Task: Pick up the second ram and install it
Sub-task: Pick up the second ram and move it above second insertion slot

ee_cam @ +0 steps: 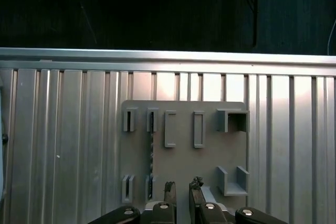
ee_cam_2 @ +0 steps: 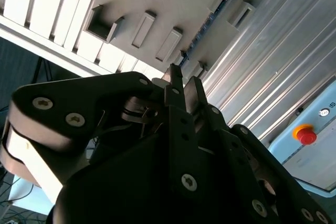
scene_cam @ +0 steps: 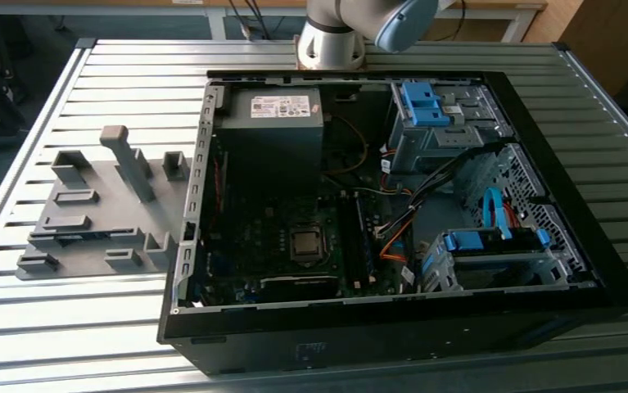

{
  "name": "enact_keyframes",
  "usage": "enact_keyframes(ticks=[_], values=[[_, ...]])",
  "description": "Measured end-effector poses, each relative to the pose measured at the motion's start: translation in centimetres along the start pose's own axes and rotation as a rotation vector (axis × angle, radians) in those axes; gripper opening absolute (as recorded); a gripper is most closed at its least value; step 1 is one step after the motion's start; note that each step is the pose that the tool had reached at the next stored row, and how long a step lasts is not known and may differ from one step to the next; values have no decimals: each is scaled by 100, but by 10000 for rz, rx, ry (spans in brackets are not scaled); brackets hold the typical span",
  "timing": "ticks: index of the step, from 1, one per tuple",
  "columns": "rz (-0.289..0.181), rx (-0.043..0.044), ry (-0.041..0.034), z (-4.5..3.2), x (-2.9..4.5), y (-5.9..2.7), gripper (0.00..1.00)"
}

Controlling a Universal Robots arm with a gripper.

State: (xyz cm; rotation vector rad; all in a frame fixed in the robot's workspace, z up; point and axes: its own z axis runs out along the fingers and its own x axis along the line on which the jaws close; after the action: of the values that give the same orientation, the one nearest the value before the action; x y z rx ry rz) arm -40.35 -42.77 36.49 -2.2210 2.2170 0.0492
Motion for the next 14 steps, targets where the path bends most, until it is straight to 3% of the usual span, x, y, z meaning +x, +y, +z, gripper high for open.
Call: enact_keyframes(ticks=[4,14], values=[[206,13,4,51,2,-1,25],[360,18,8,66,2,-5,25]])
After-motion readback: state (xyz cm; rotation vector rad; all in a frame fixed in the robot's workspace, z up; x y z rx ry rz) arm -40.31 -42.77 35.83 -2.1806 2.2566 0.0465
